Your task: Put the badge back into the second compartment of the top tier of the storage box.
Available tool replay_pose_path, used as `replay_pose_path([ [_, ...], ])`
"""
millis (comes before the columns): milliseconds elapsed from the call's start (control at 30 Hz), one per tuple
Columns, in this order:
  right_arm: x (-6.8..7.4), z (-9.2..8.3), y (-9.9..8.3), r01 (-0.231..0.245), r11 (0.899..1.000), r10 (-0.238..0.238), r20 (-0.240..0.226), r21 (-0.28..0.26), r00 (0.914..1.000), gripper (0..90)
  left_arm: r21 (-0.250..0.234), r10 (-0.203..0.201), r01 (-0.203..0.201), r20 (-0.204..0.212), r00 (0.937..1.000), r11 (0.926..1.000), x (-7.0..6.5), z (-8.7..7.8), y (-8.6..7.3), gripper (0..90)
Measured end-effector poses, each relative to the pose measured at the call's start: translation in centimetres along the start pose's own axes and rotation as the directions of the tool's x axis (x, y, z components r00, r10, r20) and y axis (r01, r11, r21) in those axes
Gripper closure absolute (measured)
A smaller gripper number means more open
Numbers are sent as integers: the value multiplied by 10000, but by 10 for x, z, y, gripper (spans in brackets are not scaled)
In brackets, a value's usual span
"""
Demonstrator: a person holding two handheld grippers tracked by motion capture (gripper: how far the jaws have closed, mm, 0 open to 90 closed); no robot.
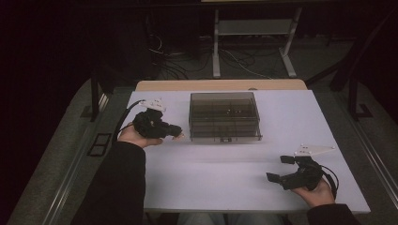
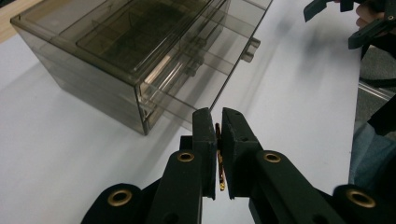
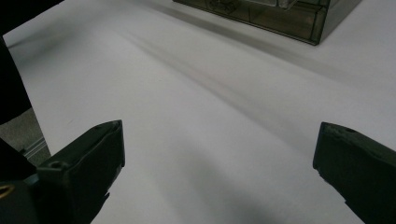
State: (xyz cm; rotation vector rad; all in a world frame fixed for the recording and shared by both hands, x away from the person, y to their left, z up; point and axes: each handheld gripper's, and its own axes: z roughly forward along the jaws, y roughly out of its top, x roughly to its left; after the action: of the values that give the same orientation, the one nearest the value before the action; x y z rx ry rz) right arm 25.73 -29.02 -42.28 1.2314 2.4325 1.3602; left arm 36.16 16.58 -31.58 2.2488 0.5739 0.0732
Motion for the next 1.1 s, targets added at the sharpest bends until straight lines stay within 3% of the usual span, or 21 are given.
replay_pose_path([
  [633,0,-1,0,16,10000,-16,27,-30,10000,15,-188,129,-128,38,9999,9997,-3,2,23,837],
  [1100,0,0,0,38,10000,-38,8,-22,10000,15,-156,335,-332,202,9992,9993,-6,19,38,836],
])
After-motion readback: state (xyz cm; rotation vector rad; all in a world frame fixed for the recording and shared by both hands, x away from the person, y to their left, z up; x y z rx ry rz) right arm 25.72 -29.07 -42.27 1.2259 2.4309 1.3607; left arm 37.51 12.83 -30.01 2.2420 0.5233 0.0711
